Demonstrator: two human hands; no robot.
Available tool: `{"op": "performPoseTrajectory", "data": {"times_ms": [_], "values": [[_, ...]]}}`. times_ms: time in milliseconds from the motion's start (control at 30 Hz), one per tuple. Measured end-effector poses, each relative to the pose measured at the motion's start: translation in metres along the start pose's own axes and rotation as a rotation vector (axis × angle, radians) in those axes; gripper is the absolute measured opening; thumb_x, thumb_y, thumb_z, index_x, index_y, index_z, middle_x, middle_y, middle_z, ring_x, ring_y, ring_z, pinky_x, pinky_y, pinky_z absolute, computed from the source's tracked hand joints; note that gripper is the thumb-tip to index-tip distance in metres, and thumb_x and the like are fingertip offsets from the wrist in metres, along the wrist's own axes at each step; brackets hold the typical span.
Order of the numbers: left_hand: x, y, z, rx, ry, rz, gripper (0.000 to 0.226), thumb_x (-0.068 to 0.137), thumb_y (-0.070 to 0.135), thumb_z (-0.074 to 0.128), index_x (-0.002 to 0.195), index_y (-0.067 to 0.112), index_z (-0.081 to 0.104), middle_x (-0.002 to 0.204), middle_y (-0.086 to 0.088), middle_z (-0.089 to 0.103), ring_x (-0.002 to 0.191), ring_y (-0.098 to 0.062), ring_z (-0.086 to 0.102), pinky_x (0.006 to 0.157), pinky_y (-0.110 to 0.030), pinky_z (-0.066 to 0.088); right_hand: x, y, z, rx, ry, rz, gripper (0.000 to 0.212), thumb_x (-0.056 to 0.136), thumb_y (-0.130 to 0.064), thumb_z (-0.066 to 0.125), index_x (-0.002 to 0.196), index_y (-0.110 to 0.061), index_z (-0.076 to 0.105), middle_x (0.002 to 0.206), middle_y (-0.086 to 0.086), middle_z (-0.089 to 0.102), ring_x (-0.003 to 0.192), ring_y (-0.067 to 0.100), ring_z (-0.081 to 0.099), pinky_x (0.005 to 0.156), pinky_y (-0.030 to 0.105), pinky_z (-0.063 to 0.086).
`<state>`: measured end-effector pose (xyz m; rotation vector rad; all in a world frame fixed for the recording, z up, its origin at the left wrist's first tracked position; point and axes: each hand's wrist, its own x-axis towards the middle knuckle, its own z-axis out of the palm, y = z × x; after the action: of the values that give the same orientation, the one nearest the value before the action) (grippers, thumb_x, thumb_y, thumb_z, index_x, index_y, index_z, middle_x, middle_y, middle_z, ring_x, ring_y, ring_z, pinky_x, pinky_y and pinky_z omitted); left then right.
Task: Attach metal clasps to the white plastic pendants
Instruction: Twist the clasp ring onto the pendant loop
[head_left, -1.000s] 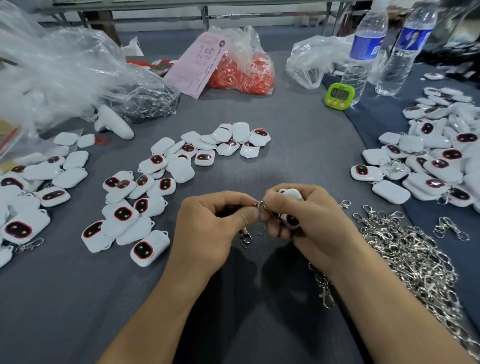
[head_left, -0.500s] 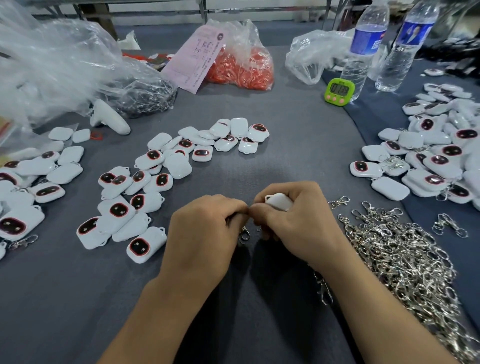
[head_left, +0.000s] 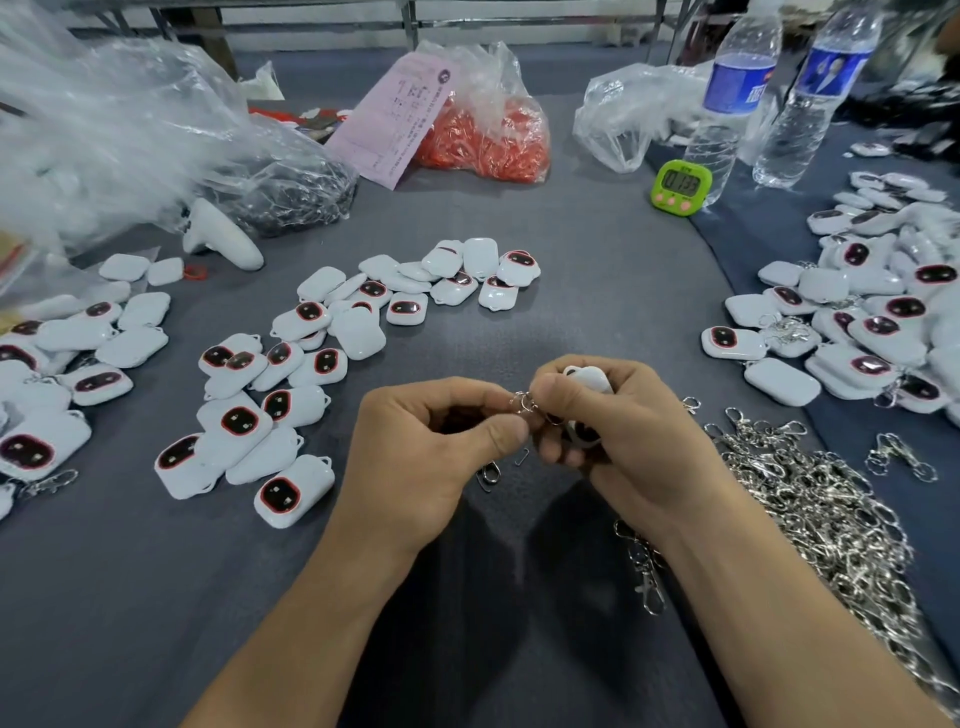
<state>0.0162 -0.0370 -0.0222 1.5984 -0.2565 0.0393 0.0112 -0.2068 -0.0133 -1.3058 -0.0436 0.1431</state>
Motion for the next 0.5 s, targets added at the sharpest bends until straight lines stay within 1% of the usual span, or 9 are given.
{"op": "performPoseTrajectory", "data": {"times_ms": [67,133,167,200,267,333,367,433,500], "values": [[0.0,0.001,0.001,0.037,0.041,-0.017,0.023,0.077,0.002,0.082,0.08,0.025,0.081,0.079,0.002,0.078,0.075,-0.01,0.074,0.067,-0.019,0.056,-0.001,0.0,0.001,-0.019,0.004,-0.01,0.014,0.081,-0.012,0.07,0.068,-0.016,0.071,0.066,0.009,0.065,0.048,0.016,0.056,0.042,0.019,0.039],[-0.001,0.002,0.001,0.152,0.093,0.008,0.022,0.078,0.007,0.082,0.077,0.029,0.08,0.074,0.007,0.076,0.069,-0.007,0.069,0.067,-0.021,0.055,-0.001,0.0,0.001,-0.046,0.007,-0.026,0.015,0.083,-0.009,0.071,0.069,-0.016,0.071,0.067,0.011,0.066,0.049,0.017,0.056,0.043,0.02,0.039],[-0.002,0.002,0.0,0.258,0.106,0.057,0.021,0.079,0.011,0.082,0.076,0.031,0.079,0.072,0.01,0.075,0.067,-0.006,0.067,0.066,-0.021,0.053,-0.001,0.0,0.001,-0.073,0.013,-0.041,0.017,0.085,-0.005,0.071,0.07,-0.014,0.071,0.067,0.013,0.066,0.049,0.017,0.056,0.043,0.02,0.04],[-0.003,0.002,-0.002,0.379,0.103,0.123,0.018,0.08,0.014,0.081,0.076,0.031,0.079,0.072,0.012,0.073,0.067,-0.008,0.066,0.064,-0.021,0.052,-0.001,0.001,0.001,-0.112,0.022,-0.057,0.02,0.087,-0.001,0.071,0.07,-0.012,0.07,0.067,0.013,0.065,0.049,0.018,0.056,0.043,0.02,0.04],[-0.006,0.004,-0.004,0.602,0.066,0.258,0.007,0.082,0.023,0.076,0.079,0.029,0.077,0.073,0.012,0.07,0.07,-0.011,0.063,0.065,-0.025,0.048,-0.002,0.002,0.001,-0.211,0.046,-0.082,0.023,0.088,0.003,0.071,0.069,-0.01,0.071,0.064,0.015,0.065,0.047,0.019,0.055,0.042,0.022,0.04],[-0.008,0.003,-0.005,0.769,0.027,0.329,0.008,0.084,0.027,0.069,0.081,0.026,0.077,0.074,0.009,0.069,0.071,-0.011,0.061,0.067,-0.032,0.046,-0.002,0.004,0.003,-0.332,0.075,-0.112,0.023,0.087,0.001,0.072,0.066,-0.01,0.07,0.061,0.017,0.064,0.046,0.018,0.056,0.043,0.022,0.042],[-0.008,0.001,-0.005,0.835,0.014,0.343,0.01,0.084,0.028,0.068,0.081,0.024,0.076,0.073,0.008,0.068,0.07,-0.014,0.06,0.067,-0.034,0.045,-0.003,0.004,0.004,-0.405,0.088,-0.131,0.022,0.086,-0.002,0.074,0.066,-0.011,0.07,0.061,0.016,0.065,0.046,0.017,0.056,0.044,0.023,0.044],[-0.008,-0.001,-0.006,0.947,-0.002,0.352,0.015,0.086,0.03,0.066,0.078,0.021,0.075,0.069,0.006,0.065,0.068,-0.017,0.057,0.065,-0.035,0.042,-0.003,0.008,0.006,-0.581,0.103,-0.182,0.02,0.084,-0.009,0.077,0.066,-0.016,0.071,0.058,0.004,0.065,0.049,0.011,0.058,0.049,0.023,0.047],[-0.008,-0.004,-0.005,1.02,-0.013,0.354,0.019,0.086,0.03,0.063,0.075,0.018,0.074,0.067,0.003,0.063,0.065,-0.02,0.056,0.062,-0.037,0.043,-0.003,0.011,0.007,-0.76,0.106,-0.247,0.021,0.083,-0.014,0.079,0.066,-0.023,0.071,0.056,-0.009,0.063,0.052,0.004,0.058,0.054,0.016,0.044]]}}
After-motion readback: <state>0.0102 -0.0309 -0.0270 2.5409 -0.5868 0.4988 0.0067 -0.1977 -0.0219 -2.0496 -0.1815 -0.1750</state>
